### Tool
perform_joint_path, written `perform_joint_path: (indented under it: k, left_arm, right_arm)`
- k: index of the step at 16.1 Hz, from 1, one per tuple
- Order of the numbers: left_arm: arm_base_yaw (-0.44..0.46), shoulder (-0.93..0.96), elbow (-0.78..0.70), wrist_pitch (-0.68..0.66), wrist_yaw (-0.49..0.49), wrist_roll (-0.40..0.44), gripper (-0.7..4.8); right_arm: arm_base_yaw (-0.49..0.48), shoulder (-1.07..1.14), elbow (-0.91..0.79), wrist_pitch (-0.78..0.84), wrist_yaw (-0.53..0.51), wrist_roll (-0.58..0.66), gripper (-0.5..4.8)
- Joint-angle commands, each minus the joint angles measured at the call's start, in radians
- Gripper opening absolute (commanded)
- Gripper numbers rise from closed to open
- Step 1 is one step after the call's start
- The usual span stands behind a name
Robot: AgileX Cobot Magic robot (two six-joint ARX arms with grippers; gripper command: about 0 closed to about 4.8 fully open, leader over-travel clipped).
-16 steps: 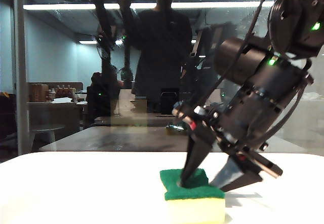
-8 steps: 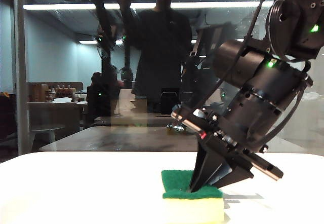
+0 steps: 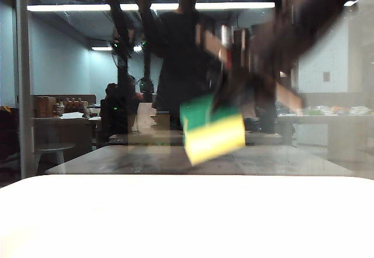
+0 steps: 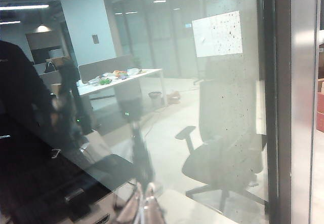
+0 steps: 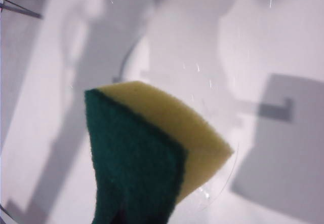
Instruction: Reach upward to find where there is water on the glass, pick up the sponge from the table, dry the water, and finally place the sponge back on the table.
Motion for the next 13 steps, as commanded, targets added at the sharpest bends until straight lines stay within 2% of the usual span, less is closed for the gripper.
perform_joint_path:
  k: [1, 4, 8, 13]
  left_arm:
    - [0.0, -0.004, 0.006, 0.006, 0.0, -0.003, -0.05]
    - [0.0, -0.004, 0.006, 0.006, 0.001, -0.003, -0.05]
    - [0.0, -0.004, 0.006, 0.006, 0.0, -0.003, -0.05]
    - [0.0, -0.004, 0.006, 0.006, 0.0, -0.004, -0.05]
  right_arm:
    - [0.0, -0.076, 0.187, -0.169, 0.134, -0.104, -0.06]
    - [0.0, -0.104, 0.402, -0.26, 0.264, -0.195, -0.06]
    - [-0.01, -0.104, 0.678, -0.283, 0.324, -0.278, -0.06]
    - [-0.14, -0.078, 0.951, -0.276, 0.327, -0.332, -0.06]
